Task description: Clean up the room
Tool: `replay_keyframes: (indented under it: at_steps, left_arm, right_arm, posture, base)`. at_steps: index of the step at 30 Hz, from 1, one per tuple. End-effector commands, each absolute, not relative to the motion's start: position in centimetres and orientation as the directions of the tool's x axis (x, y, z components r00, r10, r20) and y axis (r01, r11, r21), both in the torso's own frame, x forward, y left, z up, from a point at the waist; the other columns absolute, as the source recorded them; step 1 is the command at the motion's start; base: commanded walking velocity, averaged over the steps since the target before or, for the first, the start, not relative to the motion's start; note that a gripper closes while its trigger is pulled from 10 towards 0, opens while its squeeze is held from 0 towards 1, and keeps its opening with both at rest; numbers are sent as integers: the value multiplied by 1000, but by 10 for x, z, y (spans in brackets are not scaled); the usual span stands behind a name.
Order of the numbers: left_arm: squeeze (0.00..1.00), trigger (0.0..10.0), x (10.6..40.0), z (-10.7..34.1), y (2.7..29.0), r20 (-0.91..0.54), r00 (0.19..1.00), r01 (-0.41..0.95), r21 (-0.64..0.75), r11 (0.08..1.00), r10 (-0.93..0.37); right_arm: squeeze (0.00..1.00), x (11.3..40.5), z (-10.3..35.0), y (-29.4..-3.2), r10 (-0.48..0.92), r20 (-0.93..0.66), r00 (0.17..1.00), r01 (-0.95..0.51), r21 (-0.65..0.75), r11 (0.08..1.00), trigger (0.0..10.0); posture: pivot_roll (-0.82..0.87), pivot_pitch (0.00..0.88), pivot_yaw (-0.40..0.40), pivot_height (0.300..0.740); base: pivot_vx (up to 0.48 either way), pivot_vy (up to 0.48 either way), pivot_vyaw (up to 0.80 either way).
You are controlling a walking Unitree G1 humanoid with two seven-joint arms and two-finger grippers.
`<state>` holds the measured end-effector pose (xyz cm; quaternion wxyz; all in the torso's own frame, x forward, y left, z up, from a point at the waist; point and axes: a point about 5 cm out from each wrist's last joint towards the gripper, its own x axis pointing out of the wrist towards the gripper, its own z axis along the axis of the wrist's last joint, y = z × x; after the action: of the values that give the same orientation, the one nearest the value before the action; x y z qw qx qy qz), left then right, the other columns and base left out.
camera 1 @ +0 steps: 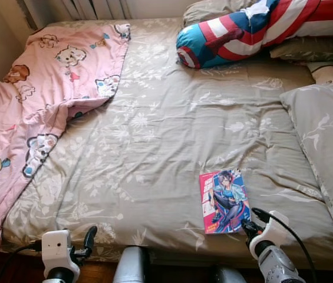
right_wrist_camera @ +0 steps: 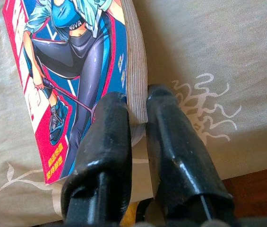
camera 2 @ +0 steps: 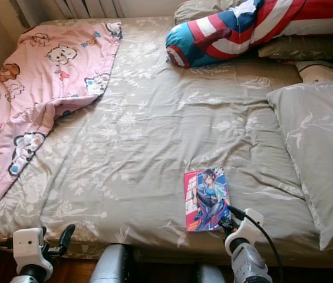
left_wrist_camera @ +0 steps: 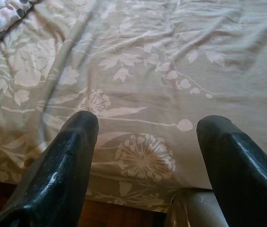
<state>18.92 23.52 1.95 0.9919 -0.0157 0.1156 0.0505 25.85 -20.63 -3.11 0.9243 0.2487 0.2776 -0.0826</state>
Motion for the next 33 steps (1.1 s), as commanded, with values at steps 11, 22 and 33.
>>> replay_keyframes:
  at_steps: [11,22,33]
  left_arm:
    - [0,10000,182,15,235,-256,961,-110,-1,994,106]
    - [0,10000,183,15,234,-254,962,-107,-4,994,102]
    - [0,10000,198,-3,233,-290,944,-179,-58,982,155]
  right_arm:
    - [875,257,-32,-210,-53,-566,823,327,394,859,10000]
    - [0,252,-35,-215,-92,-587,805,365,366,856,10000]
    - [0,271,-12,-224,-122,-444,888,244,229,942,10000]
  posture:
    - [133,231,54,648]
    - [128,232,54,648]
    - [79,115,11,648]
  base:
    - [0,0,0]
    - [0,0,0]
    - [0,0,0]
